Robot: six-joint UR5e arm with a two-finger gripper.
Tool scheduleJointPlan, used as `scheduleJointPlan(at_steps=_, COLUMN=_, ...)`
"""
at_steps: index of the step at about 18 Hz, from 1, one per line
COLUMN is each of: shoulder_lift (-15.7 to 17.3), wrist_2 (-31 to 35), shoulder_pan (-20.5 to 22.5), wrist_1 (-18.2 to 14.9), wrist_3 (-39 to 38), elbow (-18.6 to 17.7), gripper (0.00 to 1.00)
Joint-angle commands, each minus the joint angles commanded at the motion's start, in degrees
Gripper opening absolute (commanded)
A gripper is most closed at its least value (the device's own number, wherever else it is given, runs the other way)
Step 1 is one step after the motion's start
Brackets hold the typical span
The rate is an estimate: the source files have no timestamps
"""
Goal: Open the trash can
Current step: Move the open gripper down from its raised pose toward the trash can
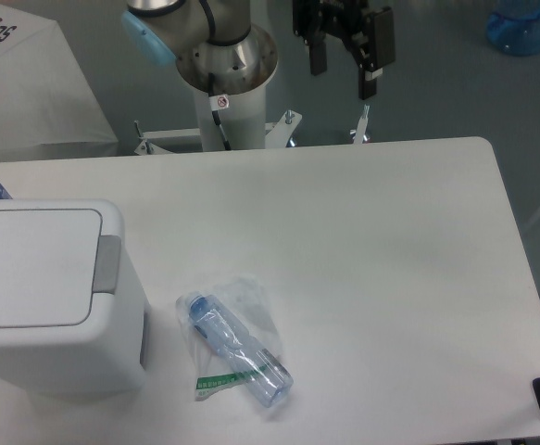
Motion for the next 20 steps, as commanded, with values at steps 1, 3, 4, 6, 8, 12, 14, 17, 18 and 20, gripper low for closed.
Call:
scheduleJointPlan(at_steps=1, shoulder_lift=0.0, wrist_2=0.0, shoulder_pan=-0.09, wrist_1=0.0, wrist_3=0.0, elbow=0.0, gripper=1.0)
scheduleJointPlan(at_steps=3, shoulder_lift=0.0, wrist_2=0.0, shoulder_pan=-0.35, wrist_1=0.0, wrist_3=0.0, elbow=0.0, gripper=1.0)
scheduleJointPlan(at_steps=4, shoulder_lift=0.0, wrist_2=-0.09, shoulder_pan=-0.44, wrist_1=0.0, wrist_3=-0.09, elbow=0.09, gripper=1.0)
scheduleJointPlan(at_steps=6, shoulder_lift=-0.09, wrist_2=-0.44, shoulder_pan=-0.61, wrist_1=0.0, wrist_3=-1.13, elbow=0.44, gripper=1.0)
scheduleJointPlan(at_steps=8, shoulder_lift=-0.35, wrist_2=-1.84, shoulder_pan=-0.7, wrist_1=0.26, wrist_3=-6.73, elbow=0.88, gripper=1.0)
scheduleJointPlan(at_steps=12, shoulder_lift=-0.62, wrist_2=-9.99, shoulder_pan=-1.14, wrist_1=4.38, wrist_3=-23.95, elbow=0.0, gripper=1.0)
scheduleJointPlan(at_steps=14, shoulder_lift=-1.05, wrist_2=-15.27, shoulder_pan=-1.23, wrist_1=6.76, wrist_3=-32.48, elbow=-0.09, gripper=1.0)
scheduleJointPlan(at_steps=17, shoulder_lift=-1.67, wrist_2=-18.46, shoulder_pan=-1.76, wrist_1=9.66, wrist_3=-41.2, elbow=-0.44, gripper=1.0)
scheduleJointPlan(at_steps=18, shoulder_lift=-1.93, wrist_2=-18.46, shoulder_pan=-2.45, wrist_1=10.45, wrist_3=-42.53, elbow=-0.53, gripper=1.0)
scheduleJointPlan(at_steps=20, shoulder_lift=-2.81, wrist_2=-18.46, shoulder_pan=-4.91, wrist_1=10.63, wrist_3=-45.34, elbow=-0.27, gripper=1.0)
